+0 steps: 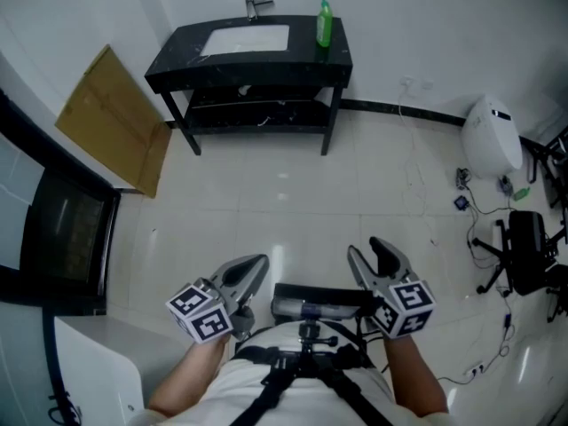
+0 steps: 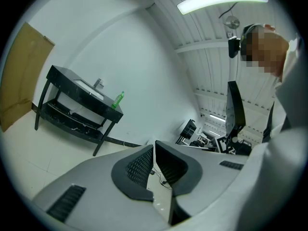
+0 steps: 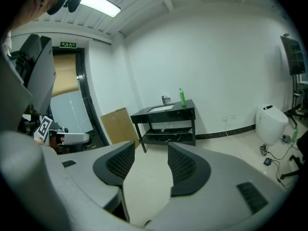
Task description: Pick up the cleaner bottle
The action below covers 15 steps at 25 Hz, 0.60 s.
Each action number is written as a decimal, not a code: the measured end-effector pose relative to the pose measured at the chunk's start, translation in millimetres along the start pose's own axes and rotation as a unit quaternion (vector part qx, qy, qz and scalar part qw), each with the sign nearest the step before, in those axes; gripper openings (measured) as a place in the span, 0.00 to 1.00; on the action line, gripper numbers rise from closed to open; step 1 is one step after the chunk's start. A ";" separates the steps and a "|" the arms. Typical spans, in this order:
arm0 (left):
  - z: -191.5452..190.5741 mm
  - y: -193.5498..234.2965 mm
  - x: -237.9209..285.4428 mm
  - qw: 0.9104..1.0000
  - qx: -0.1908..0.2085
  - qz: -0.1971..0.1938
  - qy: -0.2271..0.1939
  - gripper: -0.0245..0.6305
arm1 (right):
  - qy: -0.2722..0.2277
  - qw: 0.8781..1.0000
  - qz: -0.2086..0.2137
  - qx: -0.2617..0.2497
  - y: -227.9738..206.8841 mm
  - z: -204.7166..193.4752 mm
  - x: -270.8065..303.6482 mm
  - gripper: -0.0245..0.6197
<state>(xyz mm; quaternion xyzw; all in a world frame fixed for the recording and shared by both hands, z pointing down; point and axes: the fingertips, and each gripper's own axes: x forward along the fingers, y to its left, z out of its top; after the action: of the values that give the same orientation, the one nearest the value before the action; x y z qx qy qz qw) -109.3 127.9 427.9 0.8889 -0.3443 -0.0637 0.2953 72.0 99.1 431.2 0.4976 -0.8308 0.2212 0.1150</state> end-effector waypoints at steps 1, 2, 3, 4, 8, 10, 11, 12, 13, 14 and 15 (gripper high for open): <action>0.7 -1.4 1.6 1.000 0.001 0.000 -0.001 0.04 | -0.002 1.000 0.002 -0.001 -0.8 2.3 0.4 0.38; 0.4 -2.6 3.2 1.000 0.002 0.001 -0.002 0.04 | -0.004 1.000 0.004 -0.002 -1.5 3.6 0.4 0.38; -0.3 -3.7 5.1 1.000 0.002 0.002 -0.001 0.04 | -0.004 1.000 0.006 -0.002 -2.3 4.0 0.2 0.38; -1.2 -5.0 7.5 1.000 0.002 0.002 0.000 0.04 | -0.004 1.000 0.008 -0.002 -3.8 3.8 -0.2 0.38; -4.5 -10.1 17.1 1.000 0.004 0.005 0.004 0.04 | -0.003 1.000 0.012 0.003 -12.9 1.5 -3.2 0.38; -6.3 -11.7 20.3 1.000 0.005 0.008 0.004 0.04 | -0.003 1.000 0.014 0.004 -16.8 0.4 -5.1 0.38; -7.2 -12.7 21.9 1.000 0.005 0.010 0.003 0.04 | -0.003 1.000 0.016 0.004 -19.0 0.0 -6.0 0.38; -8.2 -14.3 23.7 1.000 0.005 0.012 0.002 0.04 | -0.003 1.000 0.018 0.005 -21.5 -0.1 -7.2 0.38; -9.2 -16.4 25.6 1.000 0.005 0.014 0.001 0.04 | -0.003 1.000 0.019 0.005 -24.3 -0.1 -8.7 0.38; -10.2 -18.9 27.7 1.000 0.005 0.016 0.001 0.04 | -0.003 1.000 0.021 0.006 -27.3 0.2 -10.1 0.38; -11.2 -21.5 30.0 1.000 0.006 0.018 0.002 0.04 | -0.004 1.000 0.023 0.006 -30.4 0.3 -11.4 0.38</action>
<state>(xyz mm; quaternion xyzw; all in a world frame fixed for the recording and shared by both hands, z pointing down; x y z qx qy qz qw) -70.7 126.5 427.6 0.8844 -0.3601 -0.0548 0.2918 104.1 95.4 433.9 0.4795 -0.8412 0.2273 0.1037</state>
